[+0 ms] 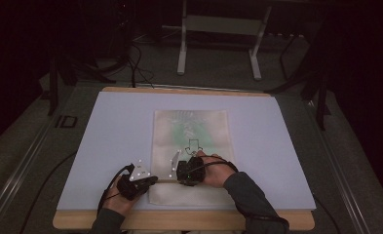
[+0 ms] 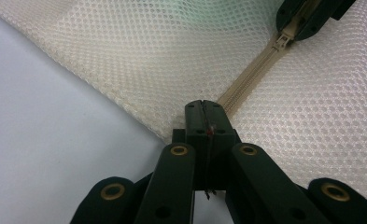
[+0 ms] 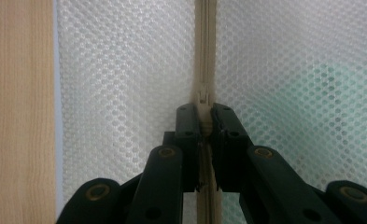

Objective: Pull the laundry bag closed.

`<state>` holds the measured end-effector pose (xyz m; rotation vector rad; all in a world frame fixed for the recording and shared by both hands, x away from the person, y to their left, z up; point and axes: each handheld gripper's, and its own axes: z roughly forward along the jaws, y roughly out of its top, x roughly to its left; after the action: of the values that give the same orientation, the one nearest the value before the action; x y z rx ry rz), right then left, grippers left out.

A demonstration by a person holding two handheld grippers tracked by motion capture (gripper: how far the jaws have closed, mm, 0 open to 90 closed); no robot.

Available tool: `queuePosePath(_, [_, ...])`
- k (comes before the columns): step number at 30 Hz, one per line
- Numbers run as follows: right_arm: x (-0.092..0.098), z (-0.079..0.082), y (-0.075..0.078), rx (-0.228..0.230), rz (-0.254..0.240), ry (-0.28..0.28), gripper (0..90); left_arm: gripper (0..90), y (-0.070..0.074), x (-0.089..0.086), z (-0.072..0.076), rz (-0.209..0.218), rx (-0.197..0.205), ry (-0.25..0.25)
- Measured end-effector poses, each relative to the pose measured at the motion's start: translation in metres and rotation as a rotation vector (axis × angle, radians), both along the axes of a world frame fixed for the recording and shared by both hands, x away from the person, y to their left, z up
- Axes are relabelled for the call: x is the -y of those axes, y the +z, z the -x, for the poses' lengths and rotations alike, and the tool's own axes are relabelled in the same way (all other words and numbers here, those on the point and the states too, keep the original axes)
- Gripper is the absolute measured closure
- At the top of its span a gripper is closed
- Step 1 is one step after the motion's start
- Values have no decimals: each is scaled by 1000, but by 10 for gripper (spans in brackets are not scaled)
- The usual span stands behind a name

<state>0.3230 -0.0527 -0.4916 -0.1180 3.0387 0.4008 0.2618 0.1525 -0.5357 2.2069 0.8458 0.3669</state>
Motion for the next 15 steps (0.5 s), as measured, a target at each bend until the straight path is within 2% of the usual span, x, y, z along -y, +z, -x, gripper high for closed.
queuePosePath(15, [5, 0, 2, -2, 16, 1, 823, 896, 0, 0, 0, 0, -1, 1])
